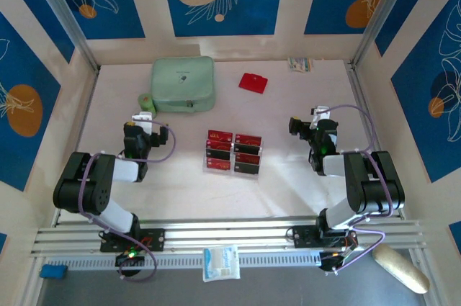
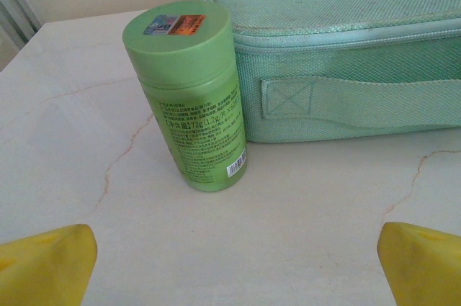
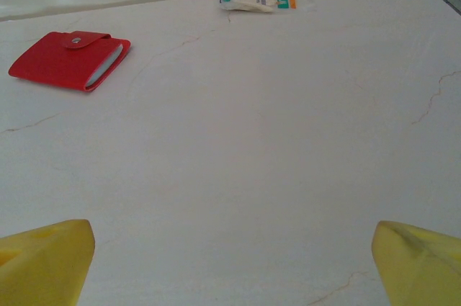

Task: Put the credit cards into the card holder

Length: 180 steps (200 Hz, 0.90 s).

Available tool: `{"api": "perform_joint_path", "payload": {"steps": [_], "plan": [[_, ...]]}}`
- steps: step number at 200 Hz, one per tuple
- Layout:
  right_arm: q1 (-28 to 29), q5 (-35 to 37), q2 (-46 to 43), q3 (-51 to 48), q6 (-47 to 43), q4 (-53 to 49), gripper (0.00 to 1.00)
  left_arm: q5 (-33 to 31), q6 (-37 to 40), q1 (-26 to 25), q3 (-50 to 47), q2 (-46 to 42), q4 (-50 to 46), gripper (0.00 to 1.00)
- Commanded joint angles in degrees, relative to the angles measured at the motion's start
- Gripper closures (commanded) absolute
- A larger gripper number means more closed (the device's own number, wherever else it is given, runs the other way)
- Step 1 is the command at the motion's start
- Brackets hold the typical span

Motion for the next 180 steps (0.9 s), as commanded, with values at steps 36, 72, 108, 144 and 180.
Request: {"api": "perform_joint_path", "payload": {"steps": [36,72,108,144,180], "plan": [[0.3,0.5,0.4,-0.2,-0.1,1.8,0.01,-0.2,-0.2,0.5,-0.4,0.2,1.7,0.00],[-0.5,-0.7,0.4,-0.2,0.3,1.4,0.01,-0.3,-0.2,0.5,-0.5,0.2,1.7,0.00],[-0.8,-1.6,0.3,-0.3,0.5,1.6,0.01,-0.2,-0.2,0.5,-0.4,0.2,1.5,0.00],[-1.1,-1.9,0.1,-0.6,0.6,1.7,0.01,0.3,-0.4,0.6,-0.3,0.2,1.2,0.00],[-0.6,1.2,-5.0,0.6,1.6,-4.5,0.01,-0.1,-0.1,0.6,2.0,-5.8,-7.3,0.00]]}}
